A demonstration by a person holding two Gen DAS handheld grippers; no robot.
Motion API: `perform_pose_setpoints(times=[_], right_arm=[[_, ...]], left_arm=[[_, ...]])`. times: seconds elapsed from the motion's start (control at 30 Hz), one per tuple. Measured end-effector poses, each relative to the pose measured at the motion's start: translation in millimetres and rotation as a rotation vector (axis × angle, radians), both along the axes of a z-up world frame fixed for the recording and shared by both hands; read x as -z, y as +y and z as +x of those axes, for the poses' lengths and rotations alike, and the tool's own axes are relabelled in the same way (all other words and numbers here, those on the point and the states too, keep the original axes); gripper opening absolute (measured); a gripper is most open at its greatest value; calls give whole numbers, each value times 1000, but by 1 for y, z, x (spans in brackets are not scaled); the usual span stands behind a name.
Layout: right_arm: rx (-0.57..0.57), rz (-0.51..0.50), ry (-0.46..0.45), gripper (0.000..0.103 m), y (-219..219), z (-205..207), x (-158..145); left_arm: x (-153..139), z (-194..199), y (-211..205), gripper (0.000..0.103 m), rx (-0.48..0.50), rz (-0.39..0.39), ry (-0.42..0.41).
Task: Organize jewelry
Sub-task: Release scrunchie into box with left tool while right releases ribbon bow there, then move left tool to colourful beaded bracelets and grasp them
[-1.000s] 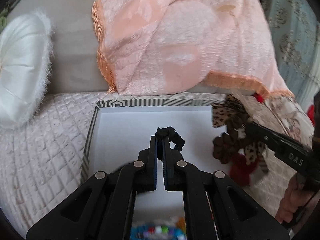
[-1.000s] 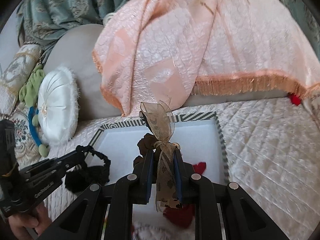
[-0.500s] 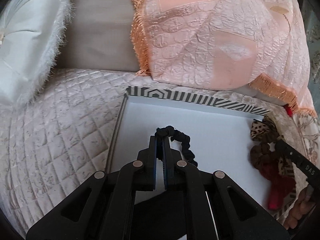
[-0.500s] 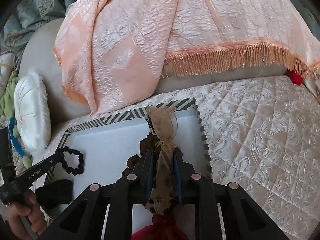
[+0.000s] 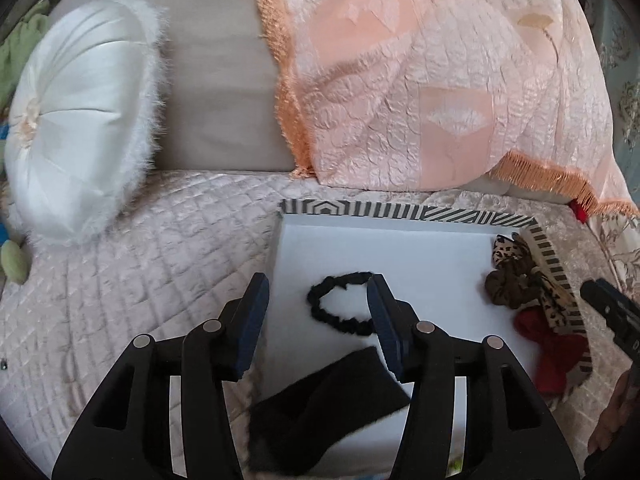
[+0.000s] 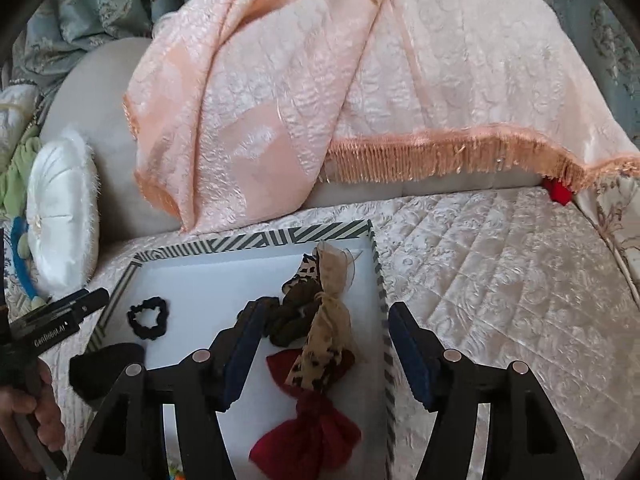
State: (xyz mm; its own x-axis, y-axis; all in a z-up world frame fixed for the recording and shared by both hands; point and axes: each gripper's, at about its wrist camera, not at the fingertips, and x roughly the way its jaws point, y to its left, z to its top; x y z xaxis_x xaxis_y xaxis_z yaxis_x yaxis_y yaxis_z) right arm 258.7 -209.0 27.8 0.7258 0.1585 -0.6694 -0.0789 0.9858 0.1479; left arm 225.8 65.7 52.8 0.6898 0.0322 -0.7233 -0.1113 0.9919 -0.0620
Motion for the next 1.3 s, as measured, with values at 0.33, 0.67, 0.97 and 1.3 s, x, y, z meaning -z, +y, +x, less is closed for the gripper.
perform_pose_setpoints(times=[0.33,0.67,0.97,1.3], right_arm=[[-115,-23,-48,62,11,-98,-13],[-124,-21,132,62,21,-128,32],[-105,-25,168,62,20,-117,44],[-116,-24,168,62,26,-113,42]], left_arm=[[-12,-90,12,51,56,28,38],[19,-136,8,51,136,23,169],[43,-139,-18,51,238,26,244],[33,-133,-30,51,258,39,171]])
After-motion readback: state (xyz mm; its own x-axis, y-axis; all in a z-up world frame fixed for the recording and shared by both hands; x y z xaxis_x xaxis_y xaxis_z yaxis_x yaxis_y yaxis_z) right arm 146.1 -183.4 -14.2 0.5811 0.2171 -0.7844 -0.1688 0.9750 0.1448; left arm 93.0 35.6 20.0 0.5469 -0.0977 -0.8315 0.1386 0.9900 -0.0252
